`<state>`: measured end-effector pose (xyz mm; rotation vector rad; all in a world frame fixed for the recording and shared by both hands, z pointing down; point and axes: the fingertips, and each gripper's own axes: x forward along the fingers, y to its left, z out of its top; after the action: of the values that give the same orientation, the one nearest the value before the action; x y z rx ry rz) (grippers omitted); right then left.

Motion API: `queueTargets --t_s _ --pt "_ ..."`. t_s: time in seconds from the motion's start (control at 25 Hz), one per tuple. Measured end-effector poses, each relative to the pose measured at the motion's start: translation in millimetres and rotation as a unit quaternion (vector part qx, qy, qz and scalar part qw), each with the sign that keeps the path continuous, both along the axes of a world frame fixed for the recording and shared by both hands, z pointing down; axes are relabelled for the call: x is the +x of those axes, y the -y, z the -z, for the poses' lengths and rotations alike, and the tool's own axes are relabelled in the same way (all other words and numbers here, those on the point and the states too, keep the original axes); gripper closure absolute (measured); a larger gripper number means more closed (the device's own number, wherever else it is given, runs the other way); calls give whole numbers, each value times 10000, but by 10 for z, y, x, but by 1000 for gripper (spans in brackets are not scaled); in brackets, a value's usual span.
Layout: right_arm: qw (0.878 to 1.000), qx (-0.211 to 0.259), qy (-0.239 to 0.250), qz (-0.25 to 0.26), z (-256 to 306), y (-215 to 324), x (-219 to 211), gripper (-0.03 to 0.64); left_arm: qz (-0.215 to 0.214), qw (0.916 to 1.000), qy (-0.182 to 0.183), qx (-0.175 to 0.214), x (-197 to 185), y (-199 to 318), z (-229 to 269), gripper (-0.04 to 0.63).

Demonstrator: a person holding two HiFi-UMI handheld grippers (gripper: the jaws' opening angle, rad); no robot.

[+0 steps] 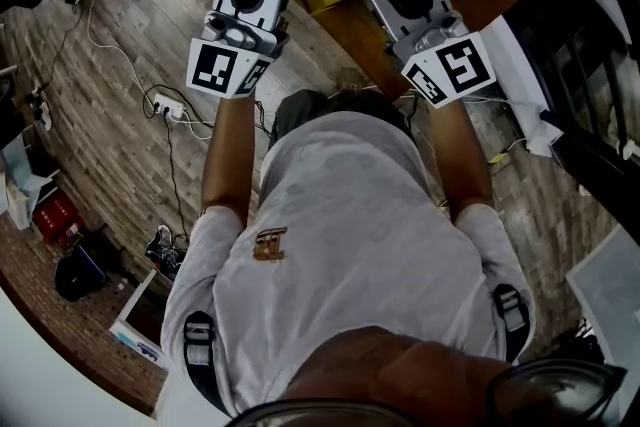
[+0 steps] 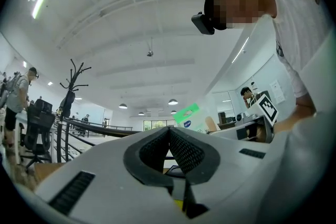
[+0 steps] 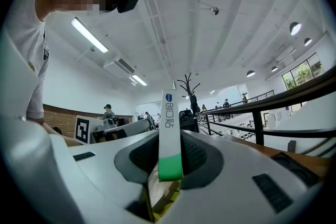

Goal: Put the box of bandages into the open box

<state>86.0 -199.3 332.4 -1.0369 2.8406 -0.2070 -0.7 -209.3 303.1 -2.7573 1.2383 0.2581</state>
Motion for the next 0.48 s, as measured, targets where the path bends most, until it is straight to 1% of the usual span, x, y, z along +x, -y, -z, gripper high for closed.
queueTargets --t_s 0.24,0.48 --pt "9992 -221 -304 -97 -139 184 -18 520 100 9999 61 -66 -32 160 -77 577" --pt "9967 -339 -718 -187 -261 260 -98 520 13 9999 123 -120 -30 244 -209 577"
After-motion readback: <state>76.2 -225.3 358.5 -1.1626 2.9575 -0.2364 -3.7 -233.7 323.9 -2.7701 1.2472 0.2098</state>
